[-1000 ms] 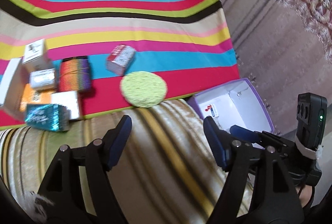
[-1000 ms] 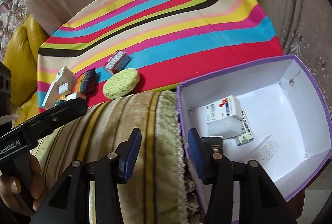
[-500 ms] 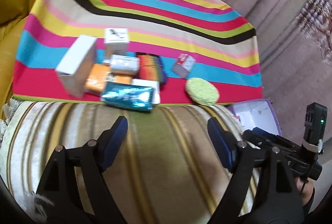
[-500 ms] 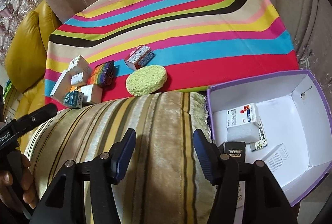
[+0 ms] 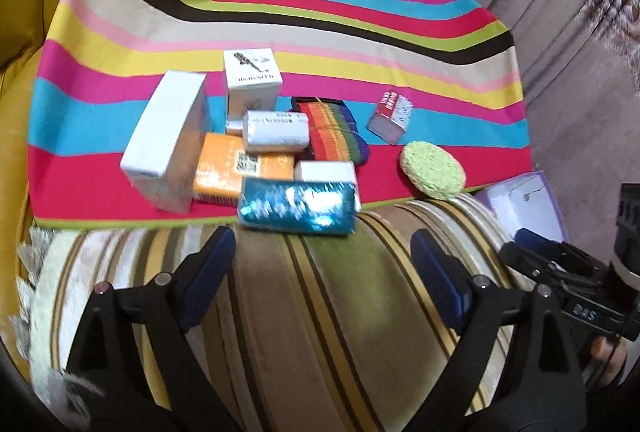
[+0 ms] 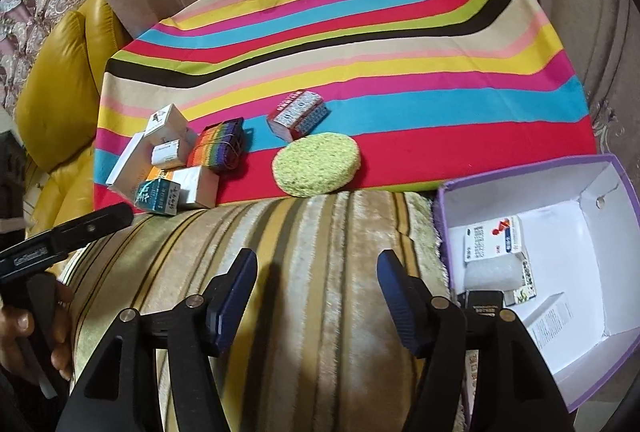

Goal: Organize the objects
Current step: 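Withdraw both grippers from the white box back toward the cloth, then grasp the teal foil packet with the left gripper while the right grasps a white cylindrical bottle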

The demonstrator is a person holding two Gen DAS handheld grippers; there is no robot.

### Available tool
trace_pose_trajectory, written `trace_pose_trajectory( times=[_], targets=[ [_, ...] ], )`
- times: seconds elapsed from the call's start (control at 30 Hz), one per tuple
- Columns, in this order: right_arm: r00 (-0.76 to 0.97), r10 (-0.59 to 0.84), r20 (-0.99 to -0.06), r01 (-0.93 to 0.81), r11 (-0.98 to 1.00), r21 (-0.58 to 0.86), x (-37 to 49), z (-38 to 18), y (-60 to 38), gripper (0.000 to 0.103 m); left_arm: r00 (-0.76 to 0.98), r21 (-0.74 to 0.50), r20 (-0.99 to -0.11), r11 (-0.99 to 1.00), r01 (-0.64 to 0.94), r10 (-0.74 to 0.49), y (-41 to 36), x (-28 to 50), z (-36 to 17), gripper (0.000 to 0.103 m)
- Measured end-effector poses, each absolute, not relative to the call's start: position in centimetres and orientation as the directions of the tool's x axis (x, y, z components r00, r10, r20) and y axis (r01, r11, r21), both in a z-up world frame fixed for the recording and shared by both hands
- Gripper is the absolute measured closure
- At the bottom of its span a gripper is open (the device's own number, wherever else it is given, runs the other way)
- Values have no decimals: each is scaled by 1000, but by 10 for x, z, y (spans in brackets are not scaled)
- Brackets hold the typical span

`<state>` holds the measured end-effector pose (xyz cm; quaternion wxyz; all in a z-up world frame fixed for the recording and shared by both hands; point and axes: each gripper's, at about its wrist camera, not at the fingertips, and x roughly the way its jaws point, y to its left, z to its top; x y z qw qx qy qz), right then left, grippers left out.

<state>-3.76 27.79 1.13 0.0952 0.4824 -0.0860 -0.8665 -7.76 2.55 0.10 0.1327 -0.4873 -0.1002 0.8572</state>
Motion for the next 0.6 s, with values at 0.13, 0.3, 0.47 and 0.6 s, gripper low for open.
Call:
trace_pose_trajectory(
  times=[0.13, 0.3, 0.47, 0.6],
  targets=[
    [-513, -252, -820, 100, -967, 235, -41, 11, 270, 37, -468, -292, -823, -946, -139, 322, 22, -91, -5, 11],
    [-511, -259, -819, 108, -965, 238, -46, 12, 264, 37, -433, -282, -841, -946, -158, 323, 21, -102, -14, 11],
    [-508, -264, -820, 120, -964, 237, -51, 11, 254, 37, -414, -265, -856, -950, -166, 311, 21, -111, -21, 11],
    [-508, -270, -818, 133, -963, 236, -54, 12, 245, 37, -410, -262, -855, -947, -187, 318, 22, -112, -21, 16]
  ],
)
